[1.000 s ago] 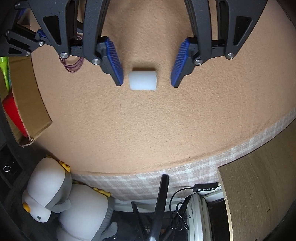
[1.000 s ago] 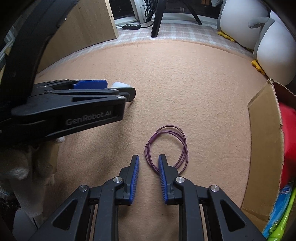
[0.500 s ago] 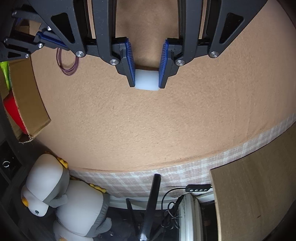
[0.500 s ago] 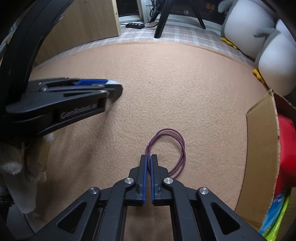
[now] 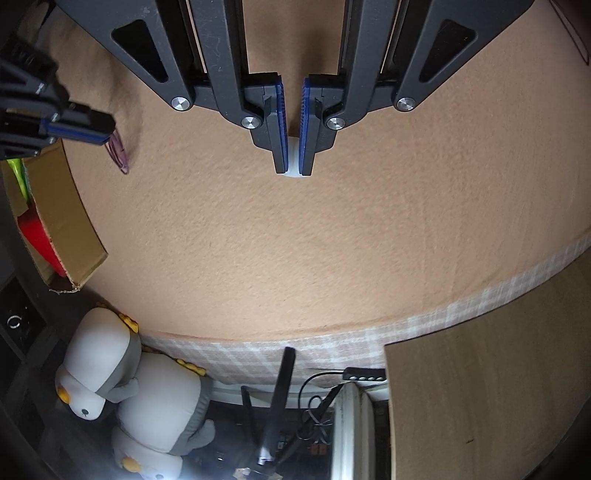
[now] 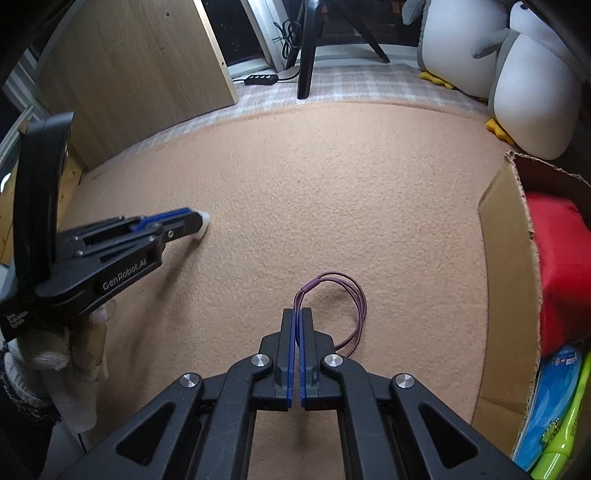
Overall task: Organize objects
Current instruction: 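Close the left gripper on the white eraser and lift it, then carry the white eraser into the box with the left gripper and release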
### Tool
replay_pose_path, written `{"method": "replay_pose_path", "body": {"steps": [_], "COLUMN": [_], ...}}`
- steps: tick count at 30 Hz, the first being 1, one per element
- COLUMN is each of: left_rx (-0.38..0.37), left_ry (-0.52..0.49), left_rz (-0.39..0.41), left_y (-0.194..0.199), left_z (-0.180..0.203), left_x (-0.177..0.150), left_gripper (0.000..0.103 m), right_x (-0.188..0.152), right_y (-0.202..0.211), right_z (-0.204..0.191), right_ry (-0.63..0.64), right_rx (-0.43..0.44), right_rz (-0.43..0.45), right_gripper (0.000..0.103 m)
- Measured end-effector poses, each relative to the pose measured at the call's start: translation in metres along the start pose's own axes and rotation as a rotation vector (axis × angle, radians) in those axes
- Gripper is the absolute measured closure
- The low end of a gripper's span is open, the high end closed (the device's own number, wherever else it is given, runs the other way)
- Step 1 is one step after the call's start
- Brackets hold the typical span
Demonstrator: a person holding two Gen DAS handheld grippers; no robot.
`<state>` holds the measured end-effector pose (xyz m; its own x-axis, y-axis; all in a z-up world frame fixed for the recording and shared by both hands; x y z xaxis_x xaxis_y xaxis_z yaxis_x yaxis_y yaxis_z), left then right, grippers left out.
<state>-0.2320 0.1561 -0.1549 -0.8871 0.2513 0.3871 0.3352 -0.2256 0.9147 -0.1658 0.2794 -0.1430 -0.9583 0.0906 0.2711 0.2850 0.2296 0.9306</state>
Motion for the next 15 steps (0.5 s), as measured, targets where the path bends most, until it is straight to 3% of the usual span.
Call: {"method": "replay_pose_path", "body": {"steps": [15], "left_rx": [-0.048], "left_ry": [0.031], "left_rz": [0.052], "left_y": [0.038], "left_z": [-0.023], "left_x": [-0.029], "left_gripper": [0.097], "right_x": [-0.005], "right_y": [0.03], "right_z": [-0.006], "right_ry": [0.003], "right_rx": [0.04], "right_rz": [0.057], "right_gripper": [0.101]}}
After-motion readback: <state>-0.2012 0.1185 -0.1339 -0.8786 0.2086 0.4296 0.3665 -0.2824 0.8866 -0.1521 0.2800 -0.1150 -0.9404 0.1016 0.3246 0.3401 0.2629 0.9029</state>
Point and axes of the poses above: each gripper's, at about its wrist camera, not at the fingertips, and y roughly against the way its jaws point, z to its right, x to its top, the point moved 2 cm from there along -y, roughly the way its jaws point, and after that the axes turned 5 degrees about -z, right-handed, at the moved point
